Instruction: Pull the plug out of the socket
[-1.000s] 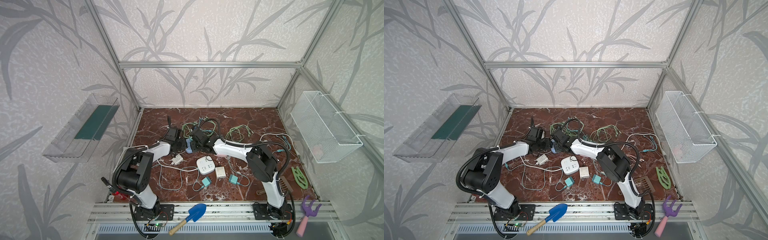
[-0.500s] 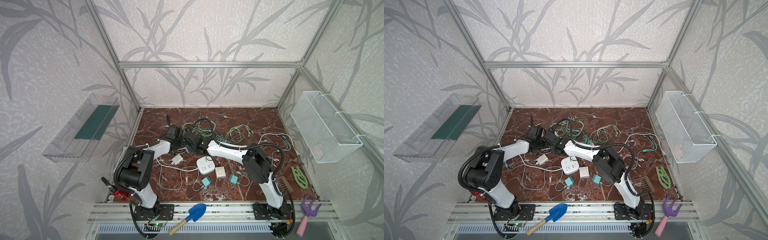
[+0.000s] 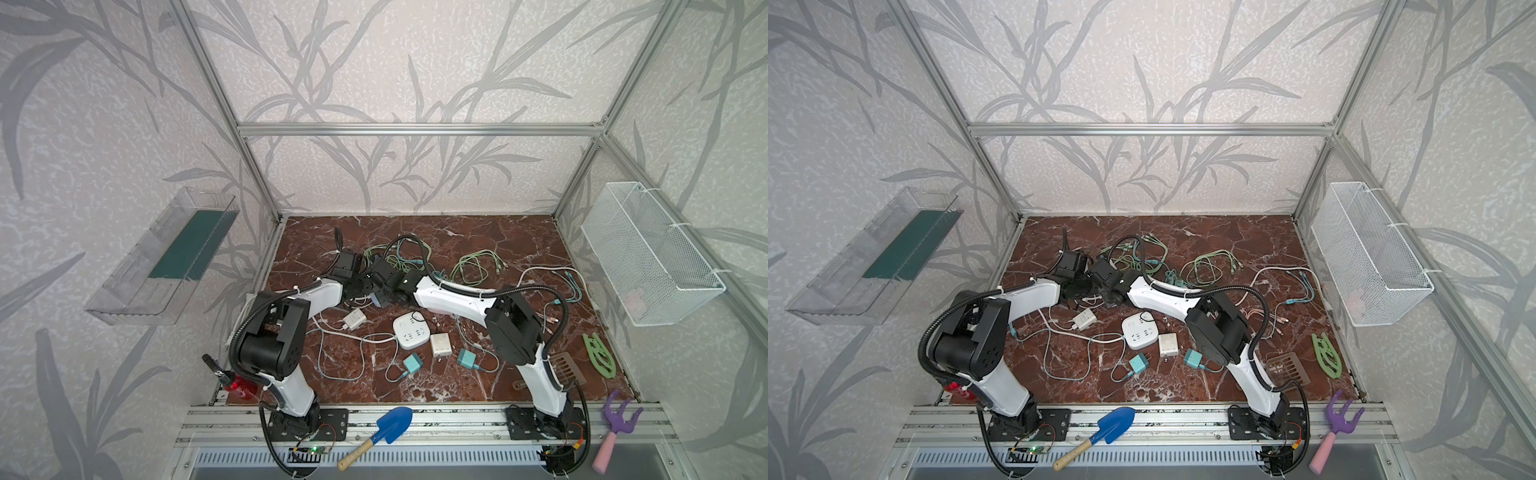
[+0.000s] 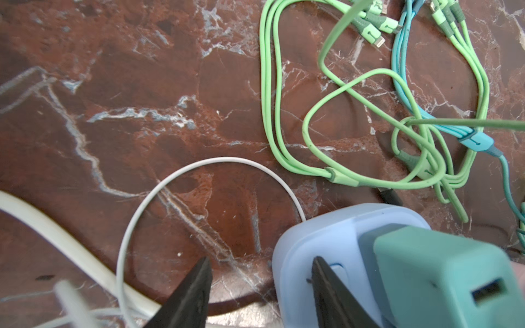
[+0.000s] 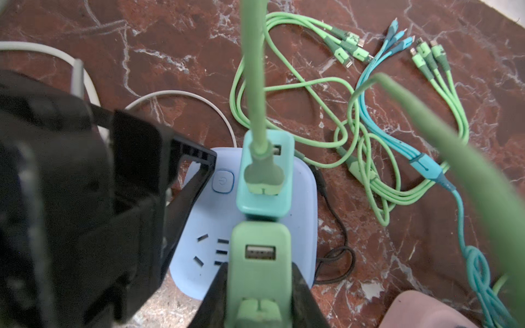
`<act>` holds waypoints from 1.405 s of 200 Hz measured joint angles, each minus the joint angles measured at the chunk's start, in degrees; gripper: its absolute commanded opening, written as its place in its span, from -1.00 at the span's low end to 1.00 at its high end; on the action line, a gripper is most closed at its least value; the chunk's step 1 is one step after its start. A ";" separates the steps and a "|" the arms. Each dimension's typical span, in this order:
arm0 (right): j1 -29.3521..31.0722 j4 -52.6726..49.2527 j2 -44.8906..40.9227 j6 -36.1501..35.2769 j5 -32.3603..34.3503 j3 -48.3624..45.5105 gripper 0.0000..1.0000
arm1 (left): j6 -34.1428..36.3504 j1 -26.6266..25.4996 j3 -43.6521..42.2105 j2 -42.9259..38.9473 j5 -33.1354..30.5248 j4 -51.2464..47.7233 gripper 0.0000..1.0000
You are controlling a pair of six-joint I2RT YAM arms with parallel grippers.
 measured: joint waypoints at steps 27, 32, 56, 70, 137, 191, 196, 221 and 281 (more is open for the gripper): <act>-0.72 -0.39 -0.07 0.63 -1.31 0.17 -0.83 | -0.02 -0.07 0.04 0.07 0.02 0.00 0.15; -0.81 -0.42 -0.11 0.74 -1.46 0.17 -0.83 | -0.02 -0.09 0.09 0.09 -0.02 0.00 0.15; -1.25 -0.42 -0.42 1.44 -1.99 0.13 -0.81 | -0.02 -0.09 0.35 0.33 -0.13 -0.02 0.16; -1.29 -0.35 -0.57 1.66 -1.99 0.04 -0.82 | -0.04 -0.09 0.35 0.39 -0.15 -0.02 0.15; -1.60 2.12 -2.56 1.84 -1.90 -3.39 -0.80 | -0.28 -0.17 0.48 0.57 -0.04 0.02 0.16; -3.34 4.63 -9.46 1.97 -4.52 -10.58 -0.79 | -0.28 -0.46 0.87 0.81 0.09 -0.02 0.16; -3.65 4.87 -9.97 2.05 -5.03 -11.15 -0.79 | -0.26 -0.46 0.90 0.81 0.07 -0.04 0.17; -4.90 5.88 -11.32 2.12 -5.57 -13.07 -0.79 | -0.24 -0.46 0.90 0.81 0.02 -0.07 0.16; -6.23 5.88 -11.02 0.22 -3.85 -13.57 -0.79 | -0.28 -0.46 0.87 0.48 0.28 0.13 0.17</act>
